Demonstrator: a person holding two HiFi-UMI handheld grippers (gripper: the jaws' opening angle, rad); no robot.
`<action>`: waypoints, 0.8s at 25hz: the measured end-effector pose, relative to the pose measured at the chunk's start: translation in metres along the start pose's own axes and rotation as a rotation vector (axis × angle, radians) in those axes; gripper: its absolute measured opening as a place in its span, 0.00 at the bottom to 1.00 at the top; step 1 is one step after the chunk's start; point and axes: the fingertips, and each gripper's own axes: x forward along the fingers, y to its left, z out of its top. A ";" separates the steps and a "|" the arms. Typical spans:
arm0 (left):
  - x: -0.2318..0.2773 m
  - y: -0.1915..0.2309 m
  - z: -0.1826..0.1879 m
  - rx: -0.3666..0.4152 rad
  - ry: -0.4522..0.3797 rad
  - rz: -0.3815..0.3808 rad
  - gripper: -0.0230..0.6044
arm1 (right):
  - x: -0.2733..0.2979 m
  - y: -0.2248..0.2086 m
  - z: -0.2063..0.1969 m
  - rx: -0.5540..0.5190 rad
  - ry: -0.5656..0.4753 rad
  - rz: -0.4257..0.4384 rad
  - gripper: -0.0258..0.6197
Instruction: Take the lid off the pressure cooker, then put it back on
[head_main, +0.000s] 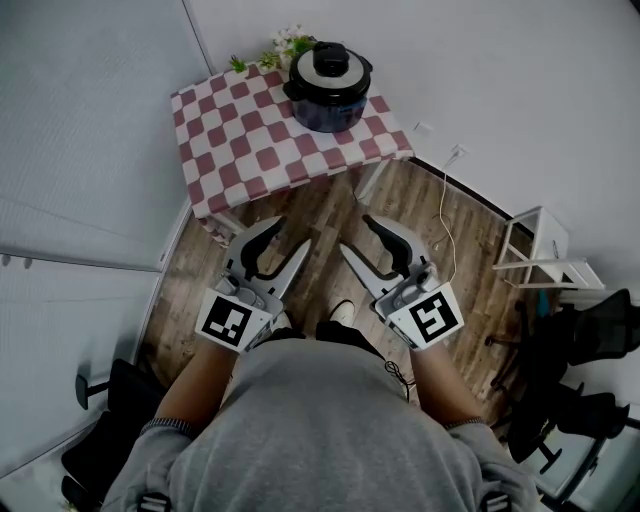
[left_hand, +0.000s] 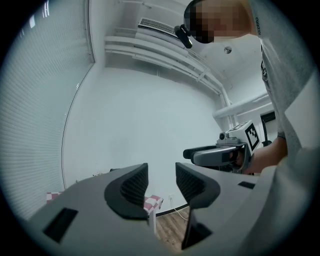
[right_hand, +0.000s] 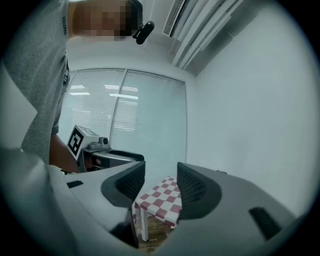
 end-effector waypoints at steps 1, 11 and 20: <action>0.001 -0.001 -0.001 -0.005 0.003 -0.004 0.37 | 0.000 0.000 -0.001 0.002 0.006 0.008 0.40; 0.012 -0.010 -0.005 0.008 0.020 -0.010 0.57 | -0.008 -0.012 -0.011 0.028 0.023 0.036 0.67; 0.041 -0.028 -0.014 0.007 0.035 0.015 0.56 | -0.027 -0.044 -0.019 0.021 0.025 0.053 0.67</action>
